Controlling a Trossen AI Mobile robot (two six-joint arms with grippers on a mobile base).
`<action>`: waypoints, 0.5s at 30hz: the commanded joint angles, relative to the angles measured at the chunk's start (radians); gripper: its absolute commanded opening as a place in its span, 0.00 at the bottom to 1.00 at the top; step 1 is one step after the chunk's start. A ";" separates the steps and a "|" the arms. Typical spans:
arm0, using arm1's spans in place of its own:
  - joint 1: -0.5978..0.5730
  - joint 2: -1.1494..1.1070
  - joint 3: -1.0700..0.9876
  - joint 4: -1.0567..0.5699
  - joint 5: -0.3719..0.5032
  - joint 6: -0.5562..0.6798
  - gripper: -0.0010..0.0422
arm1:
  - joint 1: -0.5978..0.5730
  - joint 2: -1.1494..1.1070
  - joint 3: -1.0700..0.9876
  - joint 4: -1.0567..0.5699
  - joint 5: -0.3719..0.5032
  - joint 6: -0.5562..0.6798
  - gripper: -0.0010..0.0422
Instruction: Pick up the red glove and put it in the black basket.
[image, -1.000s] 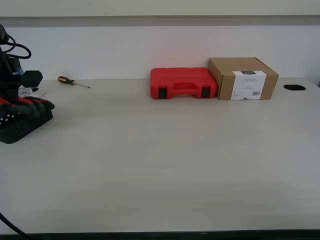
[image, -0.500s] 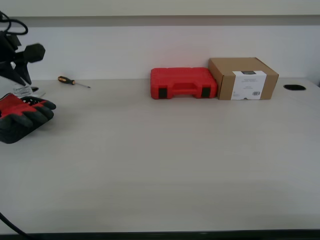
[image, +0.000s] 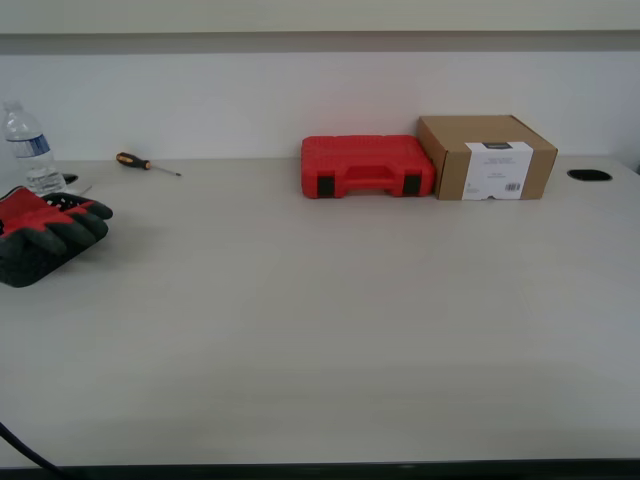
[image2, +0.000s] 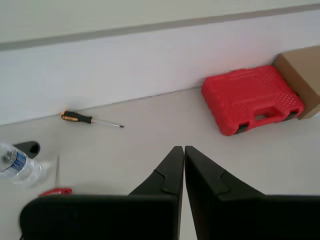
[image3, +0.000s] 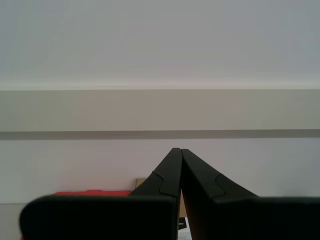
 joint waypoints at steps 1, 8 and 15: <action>0.001 0.000 0.001 -0.001 0.000 0.003 0.02 | -0.066 -0.075 0.000 -0.004 0.003 0.031 0.02; 0.001 0.000 0.001 -0.004 0.000 0.003 0.02 | -0.204 -0.212 -0.004 -0.012 -0.058 0.033 0.02; 0.001 0.000 0.001 -0.008 0.000 0.003 0.02 | -0.204 -0.233 -0.005 -0.020 -0.060 -0.034 0.02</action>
